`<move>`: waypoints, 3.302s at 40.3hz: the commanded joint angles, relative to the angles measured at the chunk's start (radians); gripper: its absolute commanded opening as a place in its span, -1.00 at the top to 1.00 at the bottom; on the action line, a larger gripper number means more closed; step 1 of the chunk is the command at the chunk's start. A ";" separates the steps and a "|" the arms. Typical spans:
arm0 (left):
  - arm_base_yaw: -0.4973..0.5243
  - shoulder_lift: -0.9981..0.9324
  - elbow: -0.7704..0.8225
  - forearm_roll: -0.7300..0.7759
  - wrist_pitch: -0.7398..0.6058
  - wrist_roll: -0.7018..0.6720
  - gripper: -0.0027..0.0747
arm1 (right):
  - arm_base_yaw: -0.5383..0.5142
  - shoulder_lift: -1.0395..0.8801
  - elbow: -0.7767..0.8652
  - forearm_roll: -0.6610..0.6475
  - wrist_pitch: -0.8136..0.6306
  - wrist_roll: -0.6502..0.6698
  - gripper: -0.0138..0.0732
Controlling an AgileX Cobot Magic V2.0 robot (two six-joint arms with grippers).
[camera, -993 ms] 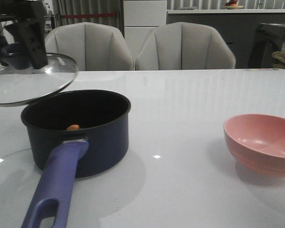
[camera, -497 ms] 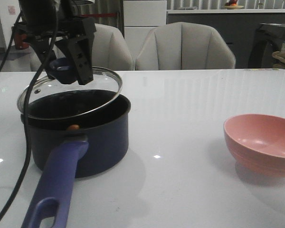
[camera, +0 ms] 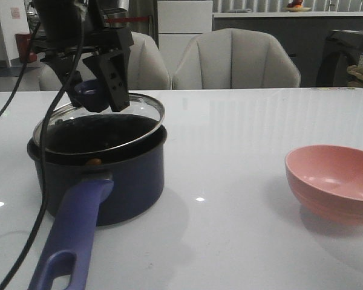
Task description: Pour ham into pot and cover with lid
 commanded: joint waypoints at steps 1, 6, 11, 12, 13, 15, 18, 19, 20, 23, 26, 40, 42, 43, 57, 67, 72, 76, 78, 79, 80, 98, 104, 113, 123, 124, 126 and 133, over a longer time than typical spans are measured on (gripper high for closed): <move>-0.008 -0.058 -0.031 -0.021 0.049 -0.020 0.13 | 0.001 0.007 -0.027 0.007 -0.071 -0.008 0.37; -0.008 -0.083 -0.031 -0.019 0.049 -0.026 0.13 | 0.001 0.007 -0.027 0.007 -0.071 -0.008 0.37; -0.008 -0.113 -0.029 -0.013 0.049 -0.026 0.13 | 0.001 0.007 -0.027 0.007 -0.071 -0.008 0.37; -0.008 -0.118 -0.029 -0.013 0.049 -0.026 0.13 | 0.001 0.007 -0.027 0.007 -0.071 -0.008 0.37; -0.010 -0.119 -0.029 -0.015 0.049 -0.026 0.13 | 0.001 0.007 -0.027 0.007 -0.071 -0.008 0.37; -0.014 -0.122 -0.022 -0.014 0.049 -0.026 0.13 | 0.001 0.007 -0.027 0.007 -0.071 -0.008 0.37; -0.021 -0.125 -0.001 -0.014 0.049 -0.026 0.13 | 0.001 0.007 -0.027 0.007 -0.071 -0.008 0.37; -0.022 -0.127 0.007 -0.012 0.049 -0.026 0.13 | 0.001 0.007 -0.027 0.007 -0.071 -0.008 0.37; -0.023 -0.129 0.012 -0.012 0.049 -0.026 0.13 | 0.001 0.007 -0.027 0.007 -0.071 -0.008 0.37; -0.024 -0.132 0.032 0.002 0.049 -0.026 0.13 | 0.001 0.007 -0.027 0.007 -0.071 -0.008 0.37; -0.024 -0.137 0.047 0.003 0.049 -0.026 0.13 | 0.001 0.007 -0.027 0.007 -0.071 -0.008 0.37; -0.040 -0.137 0.051 -0.005 0.049 -0.026 0.12 | 0.001 0.007 -0.027 0.007 -0.071 -0.008 0.37; -0.040 -0.137 0.051 -0.005 0.049 -0.026 0.12 | 0.001 0.007 -0.027 0.007 -0.071 -0.008 0.37; -0.040 -0.137 0.051 -0.005 0.049 -0.026 0.12 | 0.001 0.007 -0.027 0.007 -0.071 -0.008 0.37; -0.040 -0.130 0.051 -0.005 0.049 -0.026 0.11 | 0.001 0.007 -0.027 0.007 -0.071 -0.008 0.37; -0.040 -0.103 0.051 -0.011 0.049 -0.026 0.08 | 0.001 0.007 -0.027 0.007 -0.071 -0.008 0.37; -0.040 -0.099 0.051 -0.011 0.049 -0.026 -0.10 | 0.001 0.007 -0.027 0.007 -0.071 -0.008 0.37; -0.040 -0.093 0.051 -0.011 0.049 -0.026 -0.28 | 0.001 0.007 -0.027 0.007 -0.071 -0.008 0.37; -0.040 -0.090 0.051 -0.011 0.049 -0.026 -0.39 | 0.001 0.007 -0.027 0.007 -0.071 -0.008 0.37; -0.040 -0.089 0.051 -0.011 0.049 -0.026 -0.41 | 0.001 0.007 -0.027 0.007 -0.071 -0.008 0.37; -0.040 -0.088 0.051 -0.011 0.049 -0.026 -0.47 | 0.001 0.007 -0.027 0.007 -0.071 -0.008 0.37; -0.040 -0.090 -0.025 -0.013 0.049 -0.026 -0.58 | 0.001 0.007 -0.027 0.007 -0.071 -0.008 0.37; -0.039 -0.118 -0.057 0.010 0.049 -0.026 -0.55 | 0.001 0.007 -0.027 0.007 -0.071 -0.008 0.37; -0.007 -0.203 -0.057 0.074 0.049 -0.029 -0.45 | 0.001 0.007 -0.027 0.007 -0.071 -0.008 0.37; 0.085 -0.374 0.033 0.074 0.047 -0.031 -0.28 | 0.001 0.007 -0.027 0.007 -0.071 -0.008 0.37; 0.098 -0.391 0.050 0.074 0.042 -0.031 -0.26 | 0.001 0.007 -0.027 0.007 -0.071 -0.008 0.37; 0.131 -0.433 0.095 0.074 0.030 -0.031 -0.25 | 0.001 0.007 -0.027 0.007 -0.071 -0.008 0.37; 0.253 -0.606 0.290 0.074 -0.042 -0.020 -0.17 | 0.001 0.007 -0.027 0.007 -0.071 -0.008 0.37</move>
